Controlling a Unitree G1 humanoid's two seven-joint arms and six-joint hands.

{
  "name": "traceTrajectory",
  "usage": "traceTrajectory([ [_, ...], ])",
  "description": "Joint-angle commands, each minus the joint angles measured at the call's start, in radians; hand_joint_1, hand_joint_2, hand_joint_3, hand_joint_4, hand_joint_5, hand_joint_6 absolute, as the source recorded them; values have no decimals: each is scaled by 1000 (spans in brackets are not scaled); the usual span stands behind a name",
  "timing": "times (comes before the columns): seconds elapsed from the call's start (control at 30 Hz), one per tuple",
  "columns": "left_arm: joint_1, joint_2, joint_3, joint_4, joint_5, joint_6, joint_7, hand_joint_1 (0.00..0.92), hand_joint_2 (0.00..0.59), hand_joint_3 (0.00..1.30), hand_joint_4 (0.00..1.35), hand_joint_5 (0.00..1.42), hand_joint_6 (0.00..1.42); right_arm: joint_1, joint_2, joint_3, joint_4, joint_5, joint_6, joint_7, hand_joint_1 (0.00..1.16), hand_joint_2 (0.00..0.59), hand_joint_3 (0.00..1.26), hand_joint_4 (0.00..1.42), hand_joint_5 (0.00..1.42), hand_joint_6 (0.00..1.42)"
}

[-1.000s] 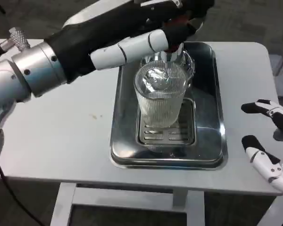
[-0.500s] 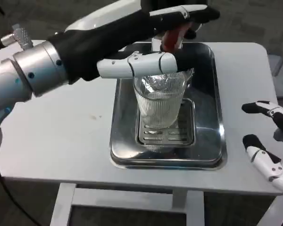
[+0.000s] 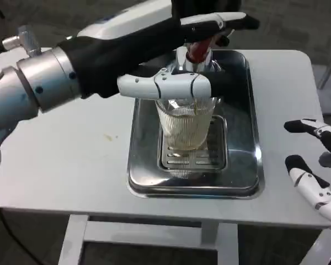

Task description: Grasp the cup under the faucet to collect the drink, then remove the cup.

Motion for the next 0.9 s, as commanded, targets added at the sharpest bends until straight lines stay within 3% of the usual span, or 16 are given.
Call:
traceTrajectory([
  [0.03,75,36,-67,39,75,18,-68,0,170,104,62,162,255,-7,-5,3,-18,42,26,-7,406,470,201,96,93,267],
  [0.13,78,40,-65,42,73,15,-67,0,170,103,58,162,255,-13,-2,1,-16,79,42,-15,407,449,171,96,117,294],
  [0.3,81,45,-62,46,68,11,-66,0,170,102,54,162,255,-27,11,-9,8,180,37,-50,528,343,64,87,158,320],
  [0.4,82,47,-60,50,65,8,-64,0,170,102,54,159,255,-35,22,32,49,212,-14,-103,593,295,4,69,158,323],
  [0.53,81,44,-60,57,66,3,-60,0,171,102,53,155,255,-46,35,99,117,225,-90,-177,653,275,0,54,158,303],
  [0.9,77,48,-55,79,60,-13,-62,0,171,101,53,152,255,-83,54,178,233,228,-192,-306,676,258,0,54,139,290],
])
